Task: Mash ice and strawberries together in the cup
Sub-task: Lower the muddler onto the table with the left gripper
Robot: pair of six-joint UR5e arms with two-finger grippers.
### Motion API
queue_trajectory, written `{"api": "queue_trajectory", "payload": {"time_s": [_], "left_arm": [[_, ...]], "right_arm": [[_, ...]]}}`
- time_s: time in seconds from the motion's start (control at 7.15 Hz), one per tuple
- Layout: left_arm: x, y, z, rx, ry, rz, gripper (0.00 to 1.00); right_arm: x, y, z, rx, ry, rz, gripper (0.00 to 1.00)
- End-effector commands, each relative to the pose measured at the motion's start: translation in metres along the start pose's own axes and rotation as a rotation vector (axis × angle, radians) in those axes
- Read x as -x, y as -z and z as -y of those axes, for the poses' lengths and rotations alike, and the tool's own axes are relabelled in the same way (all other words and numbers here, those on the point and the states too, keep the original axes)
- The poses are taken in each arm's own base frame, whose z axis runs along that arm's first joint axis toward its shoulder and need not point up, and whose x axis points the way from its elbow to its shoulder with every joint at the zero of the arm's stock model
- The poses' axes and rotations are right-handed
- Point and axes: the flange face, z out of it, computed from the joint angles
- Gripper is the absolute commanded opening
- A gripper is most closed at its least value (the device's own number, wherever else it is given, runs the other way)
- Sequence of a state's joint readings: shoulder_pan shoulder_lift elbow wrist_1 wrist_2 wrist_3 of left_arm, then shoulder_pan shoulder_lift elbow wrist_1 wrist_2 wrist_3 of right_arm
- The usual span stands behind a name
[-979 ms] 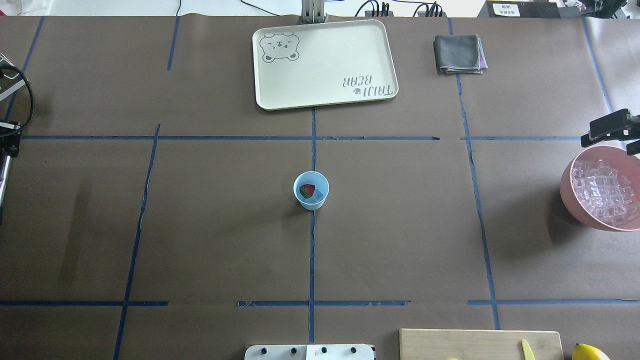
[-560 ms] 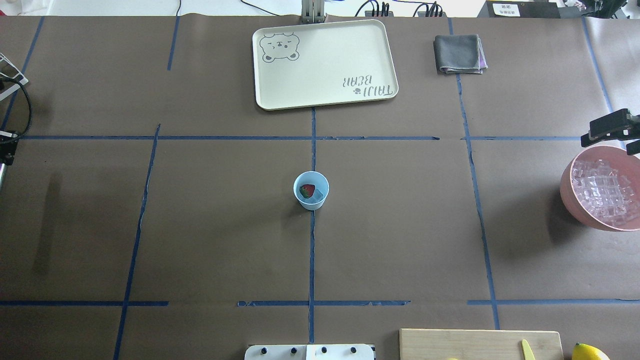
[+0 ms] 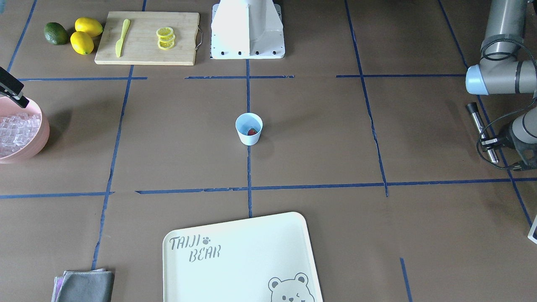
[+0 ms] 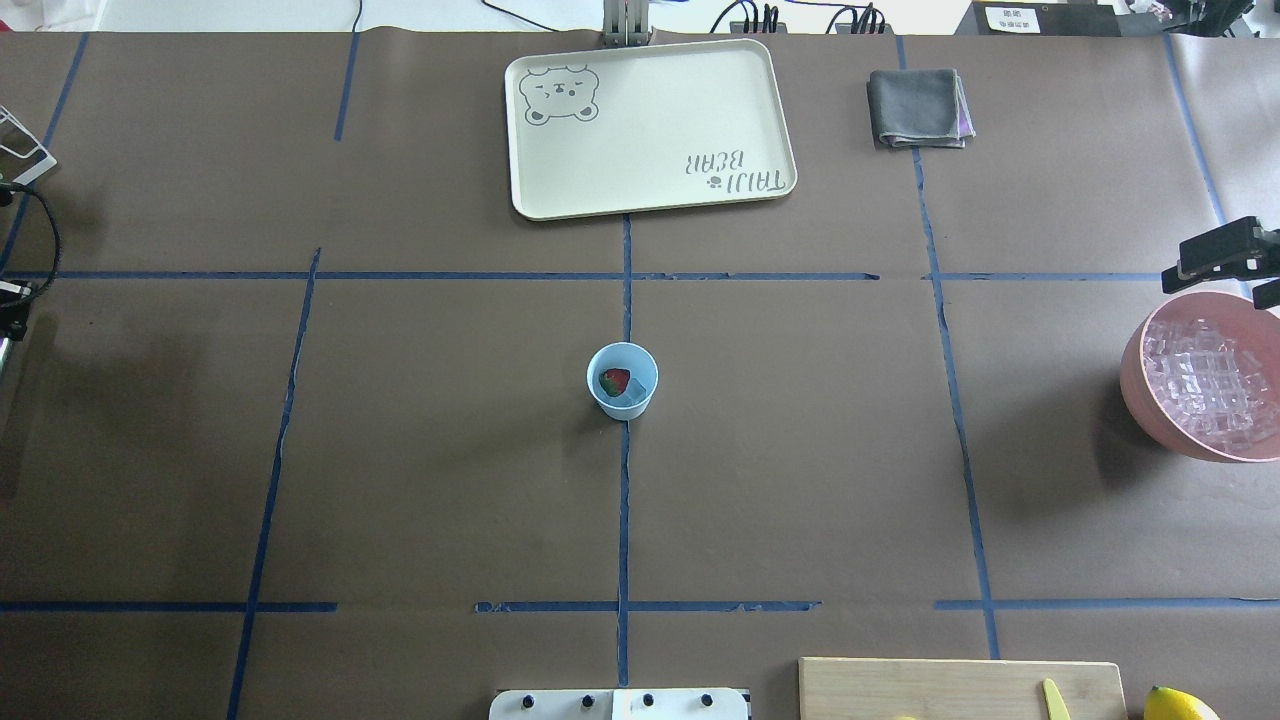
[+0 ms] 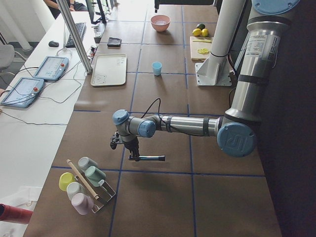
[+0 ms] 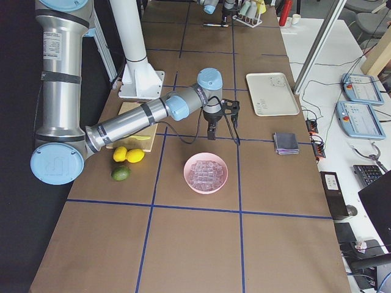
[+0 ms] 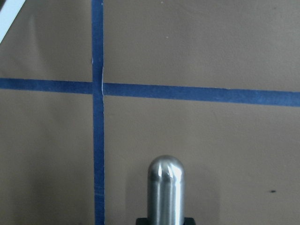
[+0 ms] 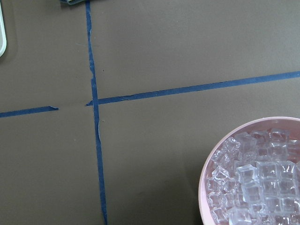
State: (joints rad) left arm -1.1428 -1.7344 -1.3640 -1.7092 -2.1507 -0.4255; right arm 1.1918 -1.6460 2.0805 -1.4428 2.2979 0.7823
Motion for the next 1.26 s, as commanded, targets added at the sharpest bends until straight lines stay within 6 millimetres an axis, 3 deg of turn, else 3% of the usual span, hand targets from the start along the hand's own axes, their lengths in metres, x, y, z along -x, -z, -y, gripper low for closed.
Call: {"api": "queue_trajectory", "payload": {"time_s": [0.0,0.28,0.42,0.56,0.7,0.84,1.12], "left_arm": [[0.0,-0.001,0.0,0.0,-0.004,0.0,0.0],[-0.001,-0.002,0.0,0.0,0.002,0.0,0.09],[-0.002,-0.002,0.0,0.001,0.001,0.0,0.46],[-0.002,-0.002,0.0,0.0,0.0,0.0,0.78],[-0.002,-0.002,0.0,0.0,0.0,0.0,0.8],[-0.003,-0.001,0.0,-0.002,-0.002,-0.001,0.99],[-0.018,0.03,-0.007,-0.045,-0.034,-0.05,1.0]], "right_arm": [[0.0,0.0,0.0,0.0,-0.001,-0.001,0.99],[0.0,-0.001,0.0,0.001,0.001,0.0,0.99],[-0.001,-0.001,0.0,0.0,-0.001,-0.001,0.99],[0.0,-0.001,0.0,0.002,-0.001,-0.001,0.99],[-0.001,-0.001,0.0,0.001,-0.001,-0.001,0.99],[-0.001,-0.001,0.0,0.0,-0.001,-0.001,0.99],[-0.009,-0.006,-0.001,0.014,0.0,-0.013,0.99]]}}
